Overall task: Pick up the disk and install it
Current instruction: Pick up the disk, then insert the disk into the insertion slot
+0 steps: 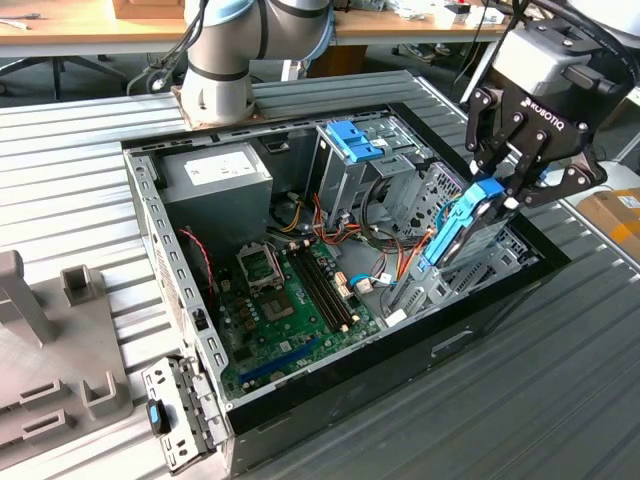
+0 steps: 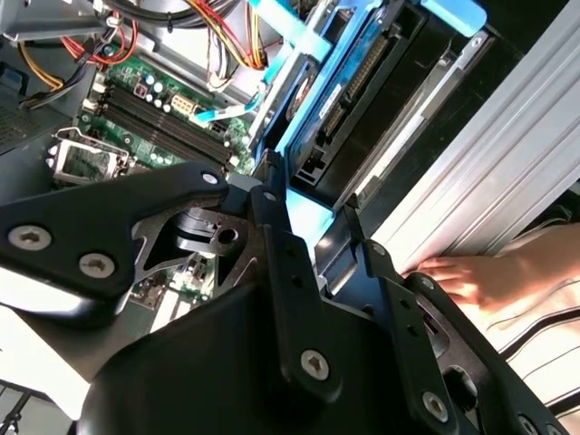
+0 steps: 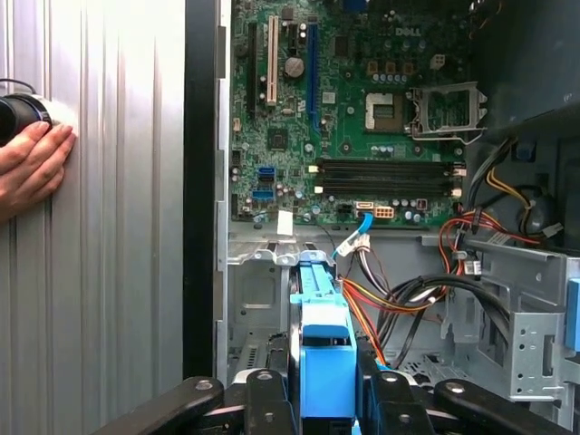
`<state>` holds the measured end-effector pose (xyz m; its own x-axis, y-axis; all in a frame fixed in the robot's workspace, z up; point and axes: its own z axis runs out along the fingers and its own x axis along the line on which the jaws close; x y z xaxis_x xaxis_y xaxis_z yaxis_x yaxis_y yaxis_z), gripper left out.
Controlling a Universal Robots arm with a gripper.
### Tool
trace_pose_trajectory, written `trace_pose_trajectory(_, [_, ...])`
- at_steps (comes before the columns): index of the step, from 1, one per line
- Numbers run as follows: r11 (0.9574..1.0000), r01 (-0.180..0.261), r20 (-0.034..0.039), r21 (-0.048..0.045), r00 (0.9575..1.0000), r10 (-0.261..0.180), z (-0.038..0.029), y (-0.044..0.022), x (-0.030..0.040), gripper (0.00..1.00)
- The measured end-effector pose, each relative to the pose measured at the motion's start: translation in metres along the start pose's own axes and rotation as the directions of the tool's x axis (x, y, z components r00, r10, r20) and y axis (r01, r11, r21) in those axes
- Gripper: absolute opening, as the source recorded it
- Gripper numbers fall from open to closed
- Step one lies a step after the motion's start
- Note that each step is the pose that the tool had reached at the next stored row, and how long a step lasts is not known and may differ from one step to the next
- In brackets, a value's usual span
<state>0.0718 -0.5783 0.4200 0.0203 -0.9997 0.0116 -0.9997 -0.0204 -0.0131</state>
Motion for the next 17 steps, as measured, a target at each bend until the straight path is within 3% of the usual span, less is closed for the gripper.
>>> trace_pose_trajectory(3, [1.0000,0.000,0.0000,0.0000,1.0000,0.000,0.0065,-0.0016,-0.0001,0.36])
trace_pose_trajectory(6, [1.0000,0.000,0.0005,0.0001,1.0000,0.000,0.0078,-0.0017,0.0000,0.36])
trace_pose_trajectory(9, [1.0000,0.002,0.0090,0.0023,1.0000,-0.002,0.0094,-0.0015,-0.0001,0.36])
trace_pose_trajectory(12, [1.0000,0.002,0.0091,0.0024,1.0000,-0.002,0.0094,-0.0012,0.0005,0.36])
trace_pose_trajectory(13, [1.0000,0.002,0.0091,0.0023,1.0000,-0.002,0.0094,-0.0012,0.0005,0.38])
trace_pose_trajectory(15, [1.0000,0.002,0.0089,0.0023,1.0000,-0.002,0.0093,-0.0012,0.0005,0.50])
trace_pose_trajectory(17, [1.0000,0.002,0.0090,0.0023,1.0000,-0.002,0.0093,-0.0012,0.0005,0.50])
